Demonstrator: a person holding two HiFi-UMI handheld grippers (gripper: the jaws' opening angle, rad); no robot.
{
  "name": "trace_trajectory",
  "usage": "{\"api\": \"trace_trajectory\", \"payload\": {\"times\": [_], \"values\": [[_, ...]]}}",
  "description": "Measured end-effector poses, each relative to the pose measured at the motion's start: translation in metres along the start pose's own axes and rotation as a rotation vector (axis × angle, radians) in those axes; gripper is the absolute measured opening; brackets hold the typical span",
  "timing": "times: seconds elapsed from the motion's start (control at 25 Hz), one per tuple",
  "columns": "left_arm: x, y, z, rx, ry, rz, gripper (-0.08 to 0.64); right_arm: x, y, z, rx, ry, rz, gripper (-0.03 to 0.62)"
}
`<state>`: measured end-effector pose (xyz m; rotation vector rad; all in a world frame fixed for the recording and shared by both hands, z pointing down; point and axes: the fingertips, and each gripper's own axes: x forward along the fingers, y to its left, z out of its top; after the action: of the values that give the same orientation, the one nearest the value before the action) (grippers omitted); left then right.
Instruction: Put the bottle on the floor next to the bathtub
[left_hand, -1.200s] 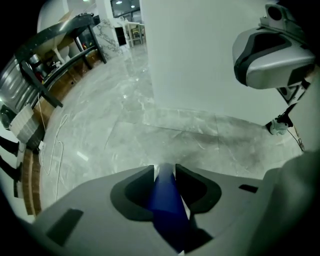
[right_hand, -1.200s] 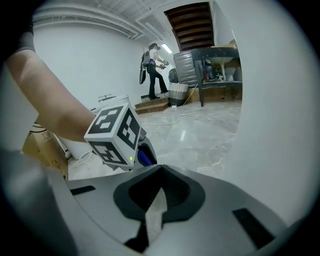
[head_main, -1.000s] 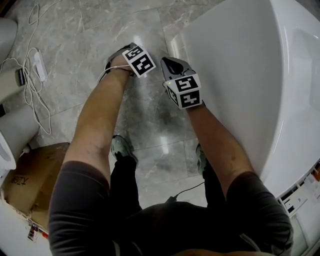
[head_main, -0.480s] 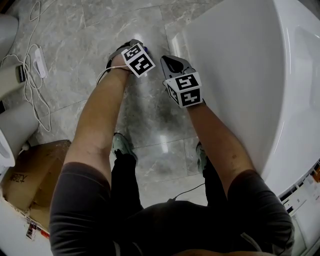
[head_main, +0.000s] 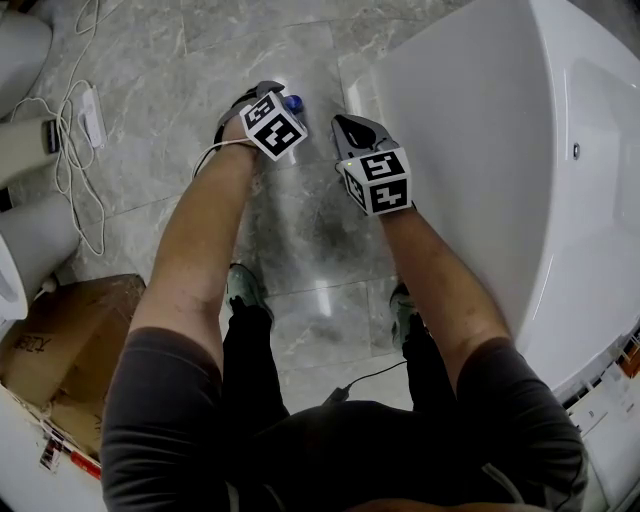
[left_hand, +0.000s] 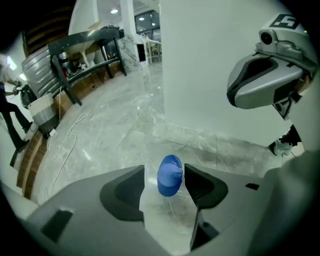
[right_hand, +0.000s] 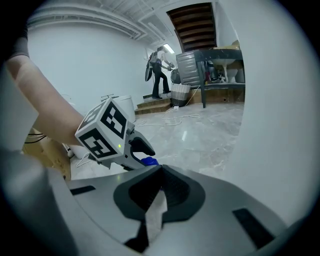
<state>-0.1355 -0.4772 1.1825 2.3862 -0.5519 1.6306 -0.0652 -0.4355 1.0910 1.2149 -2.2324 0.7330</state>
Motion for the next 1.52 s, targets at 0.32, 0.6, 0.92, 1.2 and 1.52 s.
{"api": "trace_trajectory", "payload": {"times": [0.32,0.6,0.92,1.2,1.52], "values": [[-0.100,-0.008,0.023,-0.173,-0.221,-0.026,0.244,-0.046,0.017,0.050,-0.024,-0.014,-0.014,-0.008],[-0.257,-0.017,0.050,-0.314,-0.423,-0.003,0.179,-0.137,0.057,0.128,-0.045,-0.038,-0.027,-0.008],[-0.493,-0.034,0.102,-0.431,-0.681,-0.003,0.097,-0.262,0.118,0.238,-0.143,-0.054,-0.011,-0.008],[-0.670,-0.064,0.128,-0.431,-0.816,0.011,0.014,-0.383,0.172,0.335,-0.186,-0.137,-0.010,-0.008],[-0.788,-0.135,0.141,-0.503,-0.882,0.086,0.006,-0.521,0.211,0.380,-0.243,-0.206,0.023,-0.008]]}}
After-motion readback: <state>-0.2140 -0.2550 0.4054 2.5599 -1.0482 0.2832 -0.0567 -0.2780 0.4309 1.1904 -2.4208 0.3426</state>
